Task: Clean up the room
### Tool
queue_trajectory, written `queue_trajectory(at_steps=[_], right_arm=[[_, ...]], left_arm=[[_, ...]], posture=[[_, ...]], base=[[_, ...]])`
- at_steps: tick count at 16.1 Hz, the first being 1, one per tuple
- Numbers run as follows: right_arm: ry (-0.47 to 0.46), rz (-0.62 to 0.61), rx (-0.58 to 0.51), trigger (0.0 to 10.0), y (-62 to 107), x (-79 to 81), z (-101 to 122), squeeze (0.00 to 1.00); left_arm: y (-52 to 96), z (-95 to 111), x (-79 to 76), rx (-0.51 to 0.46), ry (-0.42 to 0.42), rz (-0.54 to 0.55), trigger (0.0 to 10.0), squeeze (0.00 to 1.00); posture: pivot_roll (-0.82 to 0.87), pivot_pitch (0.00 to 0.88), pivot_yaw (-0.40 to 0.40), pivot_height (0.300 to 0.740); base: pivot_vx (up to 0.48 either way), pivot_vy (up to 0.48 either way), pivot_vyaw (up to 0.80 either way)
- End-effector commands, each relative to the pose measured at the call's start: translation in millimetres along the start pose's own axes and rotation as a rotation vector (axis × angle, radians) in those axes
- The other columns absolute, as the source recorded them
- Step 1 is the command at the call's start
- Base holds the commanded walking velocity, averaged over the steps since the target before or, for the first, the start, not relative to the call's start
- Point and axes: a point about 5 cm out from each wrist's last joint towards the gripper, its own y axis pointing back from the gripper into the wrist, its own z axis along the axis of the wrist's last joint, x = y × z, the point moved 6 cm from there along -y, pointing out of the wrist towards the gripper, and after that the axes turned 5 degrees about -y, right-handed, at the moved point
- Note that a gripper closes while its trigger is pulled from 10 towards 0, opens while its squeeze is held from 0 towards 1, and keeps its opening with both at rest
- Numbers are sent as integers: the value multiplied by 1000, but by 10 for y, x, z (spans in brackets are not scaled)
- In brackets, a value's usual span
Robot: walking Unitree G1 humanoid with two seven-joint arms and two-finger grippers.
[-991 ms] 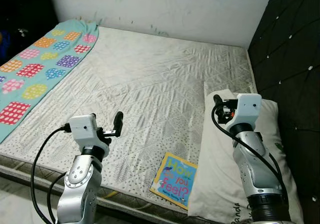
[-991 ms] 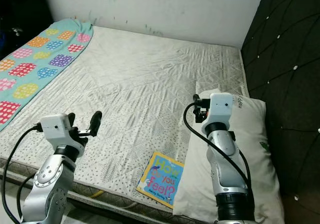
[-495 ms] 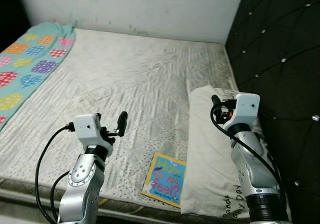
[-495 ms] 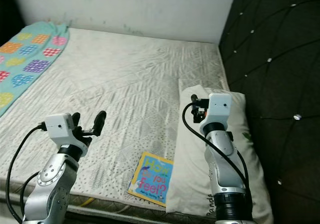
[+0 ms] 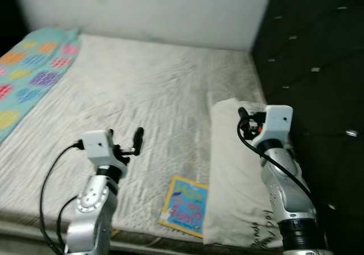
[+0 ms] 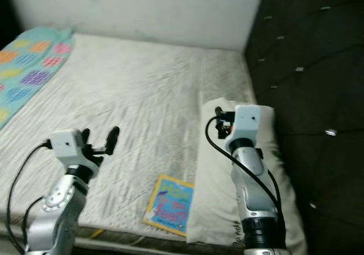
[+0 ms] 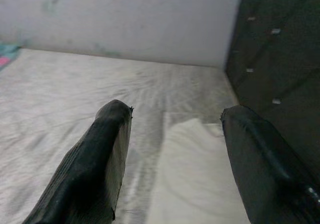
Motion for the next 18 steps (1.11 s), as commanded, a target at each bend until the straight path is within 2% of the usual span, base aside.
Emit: queue_trajectory(at_steps=[1, 13, 14, 18], right_arm=[[-4, 2, 3, 10000, -7, 2, -1, 0], [3, 4, 4, 10000, -8, -3, -9, 0], [4, 5, 4, 10000, -9, -6, -10, 0], [4, 6, 5, 10000, -8, -4, -15, 0]], left_arm=[[-18, 13, -23, 1, -6, -12, 10000, 0], [-36, 17, -44, -4, 2, -18, 10000, 0], [-37, 13, -43, -6, 27, -13, 10000, 0], [-36, 10, -22, -5, 28, -4, 10000, 0]], posture=[[-69, 0, -16, 740], [-73, 0, -17, 740], [-73, 0, -18, 740], [-72, 0, -19, 740]], base=[[0, -251, -413], [0, -292, 0], [0, 0, 0], [0, 0, 0]])
